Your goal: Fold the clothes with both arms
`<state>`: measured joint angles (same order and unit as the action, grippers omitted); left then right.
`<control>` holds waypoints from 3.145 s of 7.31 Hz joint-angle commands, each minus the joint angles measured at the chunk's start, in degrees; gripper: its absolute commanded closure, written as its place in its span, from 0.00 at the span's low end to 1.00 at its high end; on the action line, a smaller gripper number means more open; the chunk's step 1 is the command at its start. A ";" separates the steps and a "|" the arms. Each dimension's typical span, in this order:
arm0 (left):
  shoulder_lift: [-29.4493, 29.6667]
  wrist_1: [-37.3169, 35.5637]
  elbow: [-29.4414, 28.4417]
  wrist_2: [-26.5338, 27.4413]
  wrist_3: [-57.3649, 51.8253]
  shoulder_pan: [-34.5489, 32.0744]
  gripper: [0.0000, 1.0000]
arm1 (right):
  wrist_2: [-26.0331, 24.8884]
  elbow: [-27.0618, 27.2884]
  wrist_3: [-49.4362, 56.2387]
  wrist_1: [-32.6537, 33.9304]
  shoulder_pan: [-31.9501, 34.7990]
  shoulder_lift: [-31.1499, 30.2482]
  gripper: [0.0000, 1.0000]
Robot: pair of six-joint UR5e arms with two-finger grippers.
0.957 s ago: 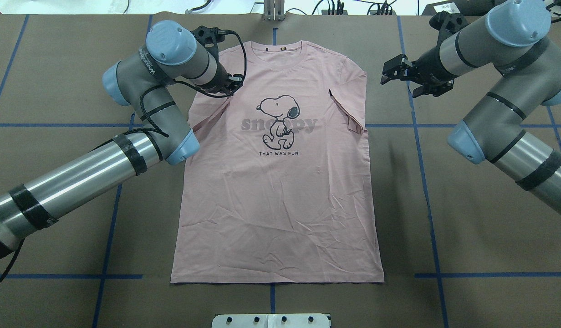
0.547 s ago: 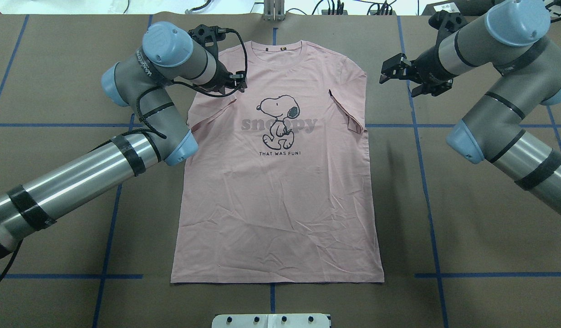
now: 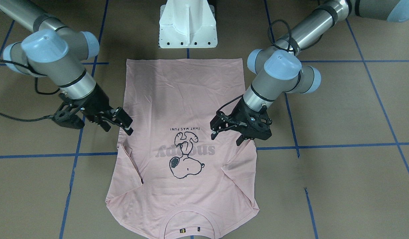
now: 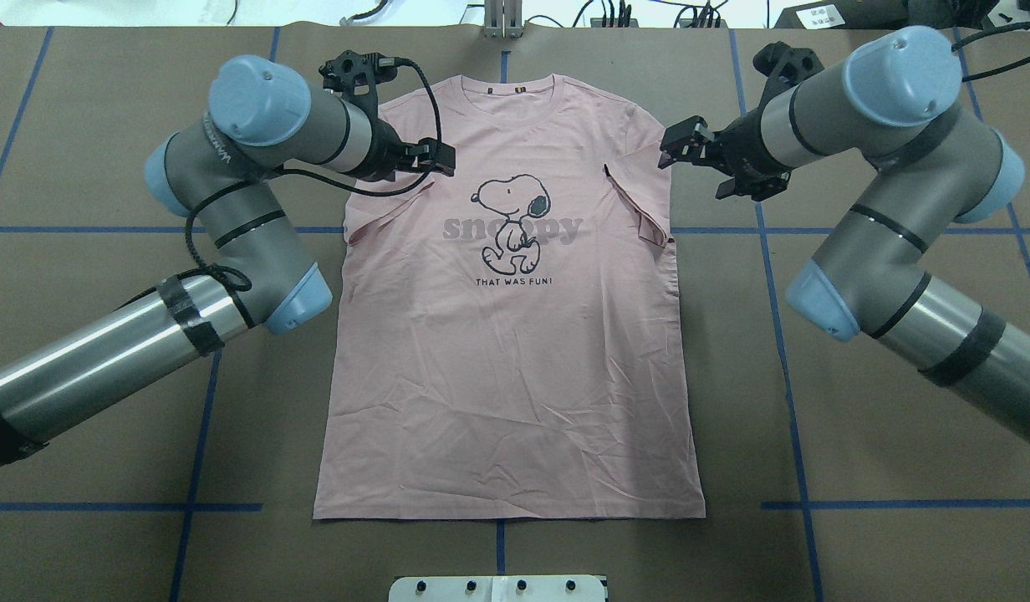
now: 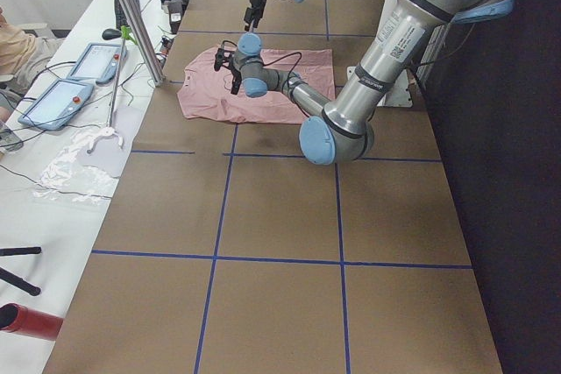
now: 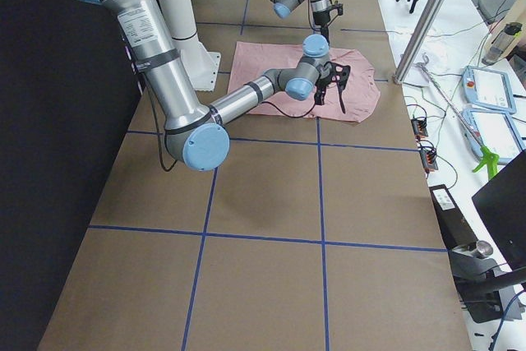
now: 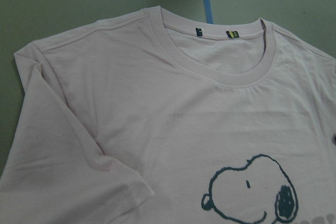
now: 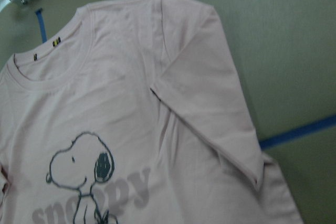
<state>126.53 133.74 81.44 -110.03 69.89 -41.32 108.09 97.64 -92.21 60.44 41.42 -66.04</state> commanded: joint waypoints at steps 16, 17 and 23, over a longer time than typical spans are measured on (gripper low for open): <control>-8.49 -0.93 10.76 -5.54 12.99 0.36 0.02 | -24.68 22.42 -32.68 15.76 -37.37 -22.20 0.77; -8.49 -0.93 10.67 -5.54 12.90 0.28 0.02 | -24.68 22.42 -33.90 15.76 -37.37 -22.20 1.00; -25.70 -14.65 32.94 8.80 23.43 13.48 0.04 | -24.15 25.41 -33.74 15.76 -36.50 -22.20 1.00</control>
<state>105.61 126.98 106.96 -108.39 91.13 -34.82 83.87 122.84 -125.98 76.19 4.67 -88.23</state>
